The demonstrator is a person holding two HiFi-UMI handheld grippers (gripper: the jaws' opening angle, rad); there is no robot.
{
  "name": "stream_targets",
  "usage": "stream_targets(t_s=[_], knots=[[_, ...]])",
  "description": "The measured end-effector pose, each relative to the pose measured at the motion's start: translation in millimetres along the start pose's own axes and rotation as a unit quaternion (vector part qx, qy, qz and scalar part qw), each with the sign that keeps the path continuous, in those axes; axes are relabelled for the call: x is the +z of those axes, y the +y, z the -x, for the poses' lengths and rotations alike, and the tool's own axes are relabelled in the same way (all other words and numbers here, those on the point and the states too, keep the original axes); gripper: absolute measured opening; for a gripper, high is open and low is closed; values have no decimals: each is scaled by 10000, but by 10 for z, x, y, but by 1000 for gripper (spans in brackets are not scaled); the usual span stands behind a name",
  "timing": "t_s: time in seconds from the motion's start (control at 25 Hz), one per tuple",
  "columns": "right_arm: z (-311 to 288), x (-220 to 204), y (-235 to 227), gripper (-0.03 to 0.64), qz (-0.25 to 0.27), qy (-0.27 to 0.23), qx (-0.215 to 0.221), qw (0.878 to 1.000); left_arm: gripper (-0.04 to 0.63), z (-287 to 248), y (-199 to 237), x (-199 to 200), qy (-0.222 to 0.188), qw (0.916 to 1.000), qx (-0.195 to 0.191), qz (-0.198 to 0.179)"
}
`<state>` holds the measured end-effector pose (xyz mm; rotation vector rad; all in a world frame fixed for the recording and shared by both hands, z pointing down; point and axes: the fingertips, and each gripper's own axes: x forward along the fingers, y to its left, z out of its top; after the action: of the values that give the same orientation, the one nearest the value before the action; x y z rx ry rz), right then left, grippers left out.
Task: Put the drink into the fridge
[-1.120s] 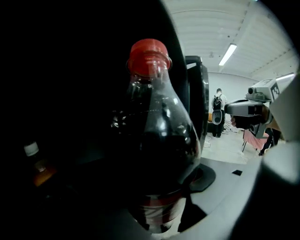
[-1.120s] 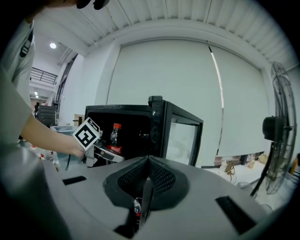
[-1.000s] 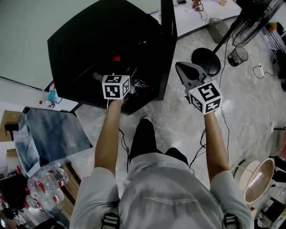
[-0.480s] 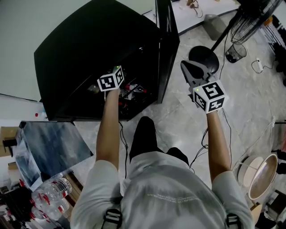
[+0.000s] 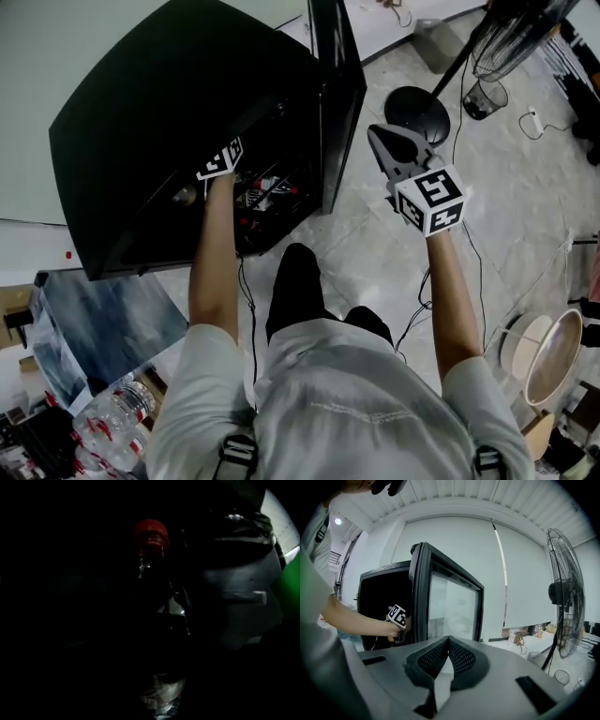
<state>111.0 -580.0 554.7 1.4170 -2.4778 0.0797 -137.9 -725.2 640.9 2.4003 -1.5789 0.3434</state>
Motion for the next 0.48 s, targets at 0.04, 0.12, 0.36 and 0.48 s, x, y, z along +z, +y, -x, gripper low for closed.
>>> stream_targets(t_s=[0.04, 0.12, 0.36, 0.48], knots=[[0, -16, 9, 2, -13, 17, 10, 10000, 308, 11, 2, -9, 12, 10000, 4, 7], [-4, -31, 30, 2, -25, 51, 34, 10000, 308, 29, 8, -25, 34, 10000, 12, 22], [0, 50, 87, 2, -35, 63, 104, 9999, 308, 61, 34, -69, 100, 9999, 46, 63], [31, 142, 99, 2, -29, 18, 114, 9999, 327, 70, 50, -89, 132, 9999, 63, 82]])
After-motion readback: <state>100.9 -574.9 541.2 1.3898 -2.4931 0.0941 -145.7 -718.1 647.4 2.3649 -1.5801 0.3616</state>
